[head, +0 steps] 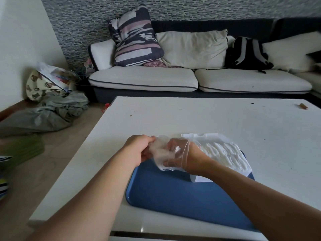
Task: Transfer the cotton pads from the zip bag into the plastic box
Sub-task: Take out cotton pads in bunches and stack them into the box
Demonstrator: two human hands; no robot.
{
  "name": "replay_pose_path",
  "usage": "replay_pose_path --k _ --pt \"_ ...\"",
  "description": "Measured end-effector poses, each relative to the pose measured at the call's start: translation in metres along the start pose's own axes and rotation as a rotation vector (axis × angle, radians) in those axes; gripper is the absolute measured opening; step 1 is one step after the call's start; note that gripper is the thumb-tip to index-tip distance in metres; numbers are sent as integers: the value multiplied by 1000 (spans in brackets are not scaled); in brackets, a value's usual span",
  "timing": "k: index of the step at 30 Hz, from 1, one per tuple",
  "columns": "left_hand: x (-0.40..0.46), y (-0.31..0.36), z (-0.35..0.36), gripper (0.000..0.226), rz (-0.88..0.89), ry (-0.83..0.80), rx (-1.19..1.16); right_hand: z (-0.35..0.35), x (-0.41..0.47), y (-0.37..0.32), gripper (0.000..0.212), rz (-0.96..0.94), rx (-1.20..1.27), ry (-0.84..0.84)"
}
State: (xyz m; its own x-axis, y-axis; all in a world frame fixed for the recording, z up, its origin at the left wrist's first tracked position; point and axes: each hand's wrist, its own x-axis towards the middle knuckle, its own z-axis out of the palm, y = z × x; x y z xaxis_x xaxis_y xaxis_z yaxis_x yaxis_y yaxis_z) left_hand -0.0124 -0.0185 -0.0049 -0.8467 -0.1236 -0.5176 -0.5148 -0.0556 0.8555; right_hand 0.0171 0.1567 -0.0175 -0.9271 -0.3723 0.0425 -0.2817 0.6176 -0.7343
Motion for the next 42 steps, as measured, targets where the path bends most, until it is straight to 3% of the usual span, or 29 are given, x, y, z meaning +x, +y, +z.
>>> replay_pose_path --k 8,15,17,21,24,32,34,36,39,42 --pt "4 -2 -7 23 -14 -11 49 -8 -4 12 28 41 162 68" --pt "-6 0 -7 32 -6 -233 188 -7 -5 15 29 25 198 38" --pt "-2 -2 -7 27 42 -226 165 -6 -7 13 23 25 232 -13" --pt "2 -6 -9 16 115 -169 192 0 -8 13 31 -1 134 -51" --pt "3 -7 -7 17 138 -146 192 0 -8 12 21 -6 246 -74" --pt "9 -8 -7 17 149 -105 164 -6 -10 3 45 -121 144 -11" --pt "10 -8 -8 9 136 -106 175 -9 -10 5 39 -124 135 -28" --pt "9 -10 -9 17 102 -148 213 -9 -8 13 25 -68 104 -44" --pt "7 -13 -6 23 79 -208 219 -9 -9 14 27 -22 62 -60" --pt "13 -15 -7 22 142 -121 196 -11 -10 11 35 -45 -8 -19"
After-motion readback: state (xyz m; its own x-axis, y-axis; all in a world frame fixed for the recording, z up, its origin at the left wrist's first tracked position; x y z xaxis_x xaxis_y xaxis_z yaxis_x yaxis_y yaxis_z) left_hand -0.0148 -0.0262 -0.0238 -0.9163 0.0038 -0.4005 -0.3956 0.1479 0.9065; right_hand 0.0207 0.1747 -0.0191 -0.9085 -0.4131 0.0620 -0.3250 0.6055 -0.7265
